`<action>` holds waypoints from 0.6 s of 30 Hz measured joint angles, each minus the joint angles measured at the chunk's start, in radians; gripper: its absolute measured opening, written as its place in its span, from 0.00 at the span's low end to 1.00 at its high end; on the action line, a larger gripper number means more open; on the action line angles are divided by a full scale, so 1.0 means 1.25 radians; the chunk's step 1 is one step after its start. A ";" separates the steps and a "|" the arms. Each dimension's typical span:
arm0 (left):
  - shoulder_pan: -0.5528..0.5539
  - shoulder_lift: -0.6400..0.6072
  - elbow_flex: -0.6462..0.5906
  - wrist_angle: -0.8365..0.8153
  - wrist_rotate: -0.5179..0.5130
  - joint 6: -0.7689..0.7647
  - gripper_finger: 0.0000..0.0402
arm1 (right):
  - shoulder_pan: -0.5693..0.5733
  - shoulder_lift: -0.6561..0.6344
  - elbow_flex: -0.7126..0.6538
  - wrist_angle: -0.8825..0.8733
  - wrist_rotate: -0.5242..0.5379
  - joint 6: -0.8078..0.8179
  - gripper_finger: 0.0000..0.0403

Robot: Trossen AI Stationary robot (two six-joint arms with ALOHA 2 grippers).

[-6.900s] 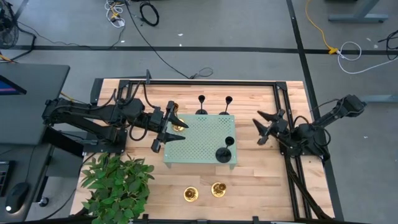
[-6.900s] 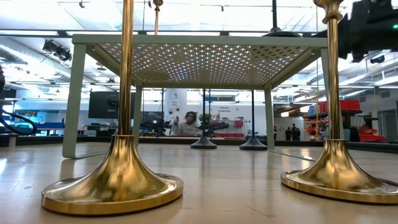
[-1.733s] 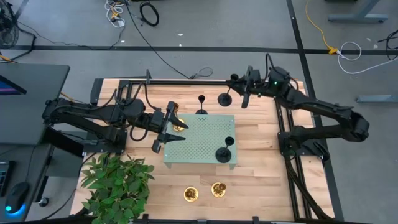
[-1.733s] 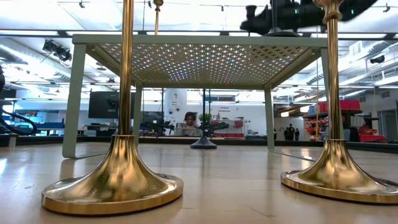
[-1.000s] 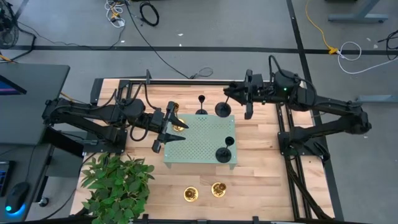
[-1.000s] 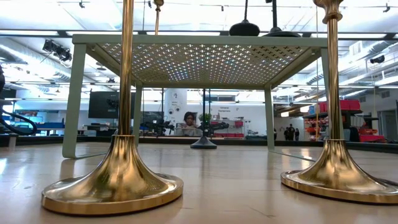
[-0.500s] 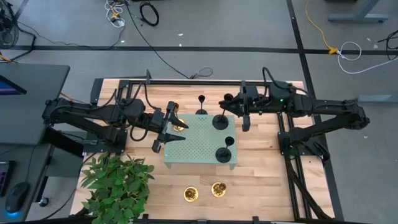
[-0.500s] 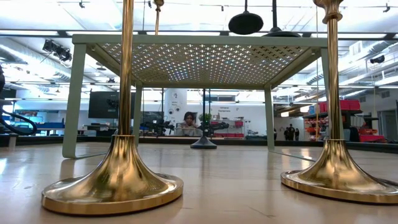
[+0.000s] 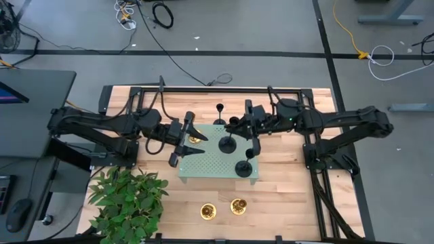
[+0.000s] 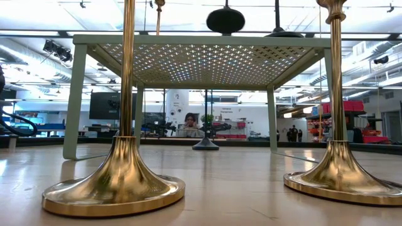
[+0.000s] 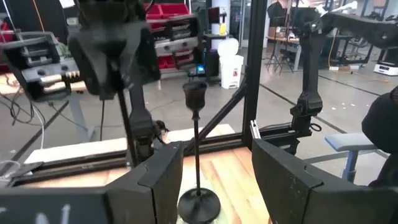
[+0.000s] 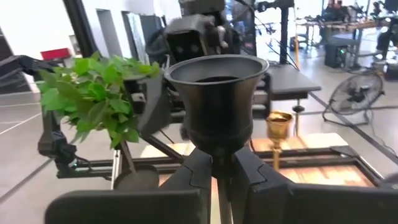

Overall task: Pick & Place candle stick holders
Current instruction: Put the top right black candle holder on the shelf

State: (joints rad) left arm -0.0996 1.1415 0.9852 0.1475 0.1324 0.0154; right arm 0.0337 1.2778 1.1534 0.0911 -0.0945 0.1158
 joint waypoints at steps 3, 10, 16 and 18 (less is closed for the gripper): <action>0.000 0.029 0.001 0.036 -0.007 0.004 0.48 | 0.013 0.013 0.000 0.008 -0.002 0.000 0.04; -0.002 0.084 -0.001 0.099 -0.045 -0.012 0.48 | 0.051 0.020 0.000 0.033 -0.015 -0.015 0.04; -0.009 0.111 0.000 0.129 -0.057 -0.033 0.48 | 0.074 0.020 0.000 0.043 -0.015 -0.029 0.04; -0.010 0.128 0.000 0.139 -0.065 -0.031 0.48 | 0.076 0.020 0.000 0.043 -0.015 -0.030 0.04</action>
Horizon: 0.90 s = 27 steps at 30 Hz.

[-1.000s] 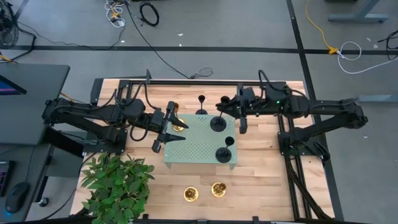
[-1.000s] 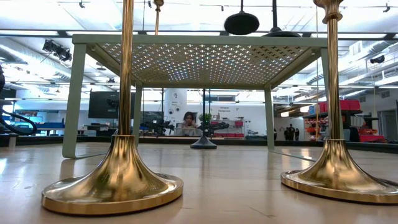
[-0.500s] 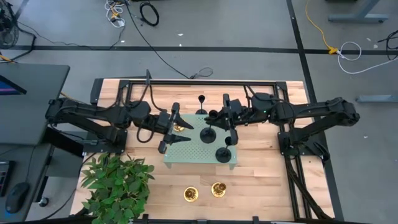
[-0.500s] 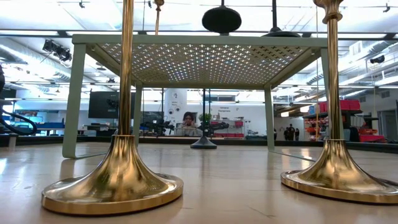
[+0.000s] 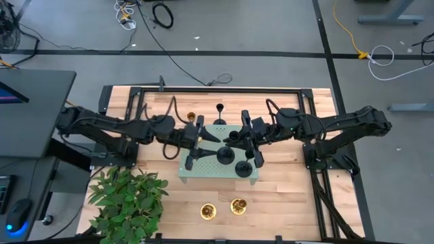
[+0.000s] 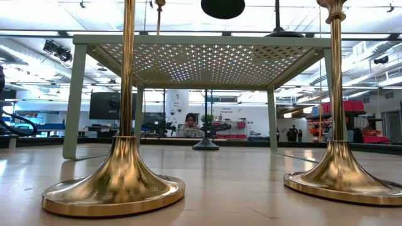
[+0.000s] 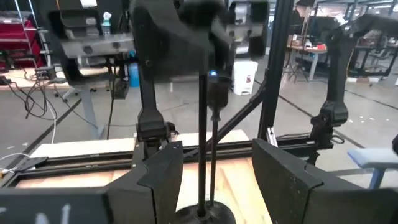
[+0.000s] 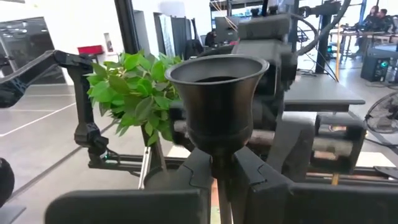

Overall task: Pick & Place candle stick holders
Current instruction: Put the top right black candle holder on the shelf

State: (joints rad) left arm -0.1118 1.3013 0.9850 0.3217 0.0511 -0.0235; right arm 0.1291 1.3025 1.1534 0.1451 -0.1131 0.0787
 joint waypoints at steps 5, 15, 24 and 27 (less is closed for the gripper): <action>-0.009 0.016 0.000 0.038 -0.002 -0.008 0.48 | 0.000 0.000 0.000 0.002 0.000 -0.001 0.04; -0.010 0.054 -0.001 0.064 -0.002 -0.011 0.48 | 0.010 0.045 0.000 0.038 -0.001 -0.006 0.04; -0.013 0.083 0.000 0.107 -0.002 -0.013 0.48 | 0.010 0.060 0.002 0.053 -0.002 -0.005 0.04; -0.014 0.087 -0.001 0.103 -0.002 -0.014 0.48 | 0.009 0.060 0.002 0.054 -0.009 0.009 0.04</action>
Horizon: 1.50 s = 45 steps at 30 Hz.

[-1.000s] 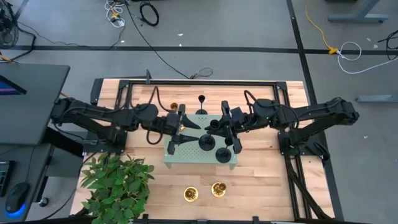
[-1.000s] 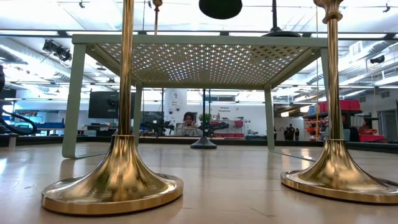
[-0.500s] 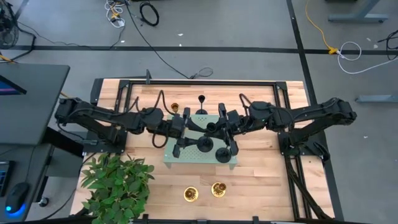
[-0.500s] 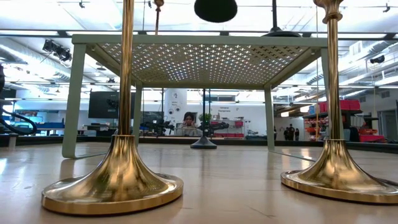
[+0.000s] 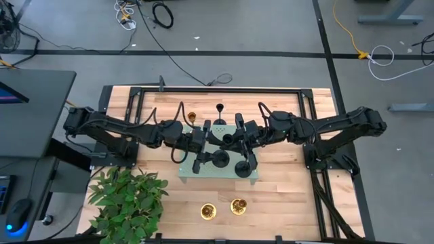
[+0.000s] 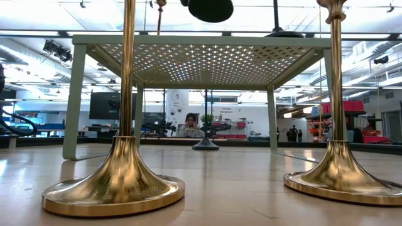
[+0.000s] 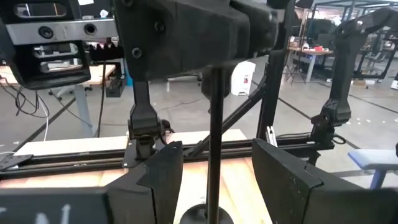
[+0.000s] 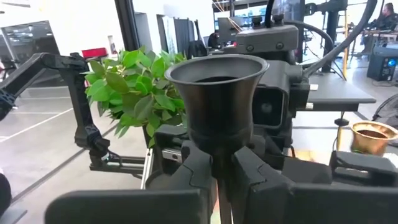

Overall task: Pick & Place candle stick holders
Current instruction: Put the top right black candle holder on the shelf

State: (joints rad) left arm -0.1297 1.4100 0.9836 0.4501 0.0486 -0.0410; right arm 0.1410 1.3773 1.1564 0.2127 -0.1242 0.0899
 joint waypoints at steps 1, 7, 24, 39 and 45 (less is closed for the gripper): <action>-0.002 0.003 0.000 0.005 0.000 0.000 0.48 | 0.000 0.000 0.000 0.000 0.000 0.000 0.04; -0.005 0.015 0.001 0.011 0.000 0.001 0.45 | 0.000 0.000 0.000 -0.002 -0.006 -0.003 0.04; -0.004 0.023 0.000 0.007 0.011 0.021 0.05 | 0.000 0.001 -0.002 -0.001 -0.021 -0.016 0.09; -0.005 0.023 0.000 0.005 0.016 0.024 0.03 | 0.001 -0.025 -0.005 -0.012 -0.057 -0.019 0.20; -0.009 0.023 0.000 0.008 0.016 0.024 0.03 | 0.001 -0.028 -0.005 -0.002 -0.058 -0.021 0.20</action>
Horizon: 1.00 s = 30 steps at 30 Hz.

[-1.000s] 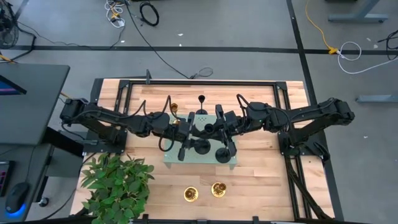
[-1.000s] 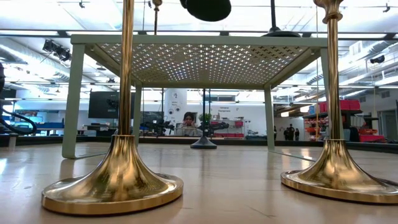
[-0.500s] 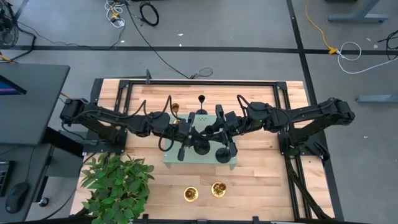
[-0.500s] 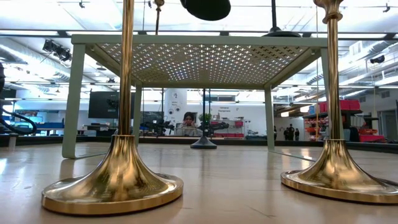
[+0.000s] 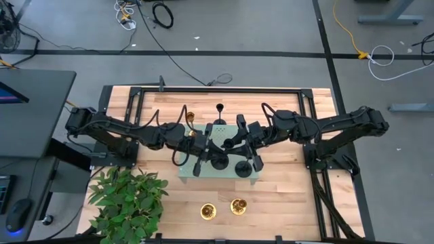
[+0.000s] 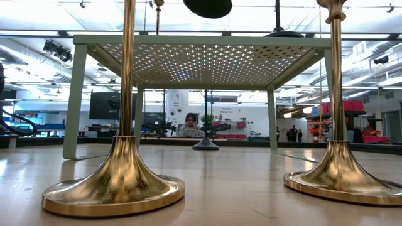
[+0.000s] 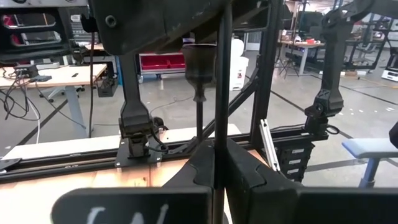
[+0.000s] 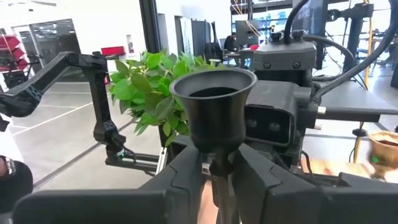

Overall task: Pick & Place candle stick holders
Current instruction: Put the top right black candle holder on the shelf

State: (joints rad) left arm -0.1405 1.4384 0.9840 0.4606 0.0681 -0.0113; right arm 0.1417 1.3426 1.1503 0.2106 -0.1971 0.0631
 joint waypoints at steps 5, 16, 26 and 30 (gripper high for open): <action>-0.007 0.000 0.000 0.002 -0.004 -0.001 0.03 | 0.000 -0.001 0.000 0.018 0.012 -0.021 0.20; -0.008 -0.002 0.003 0.002 -0.016 -0.002 0.03 | -0.001 -0.043 0.000 -0.035 0.024 -0.018 0.20; -0.021 -0.006 0.000 -0.008 -0.025 0.006 0.03 | 0.000 -0.068 0.000 -0.086 0.018 -0.018 0.20; -0.033 -0.008 -0.001 -0.018 -0.038 0.016 0.03 | 0.000 -0.093 0.003 -0.102 0.018 -0.018 0.20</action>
State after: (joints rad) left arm -0.1817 1.4288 0.9825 0.4387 0.0207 0.0091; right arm 0.1413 1.2261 1.1545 0.0833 -0.1747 0.0401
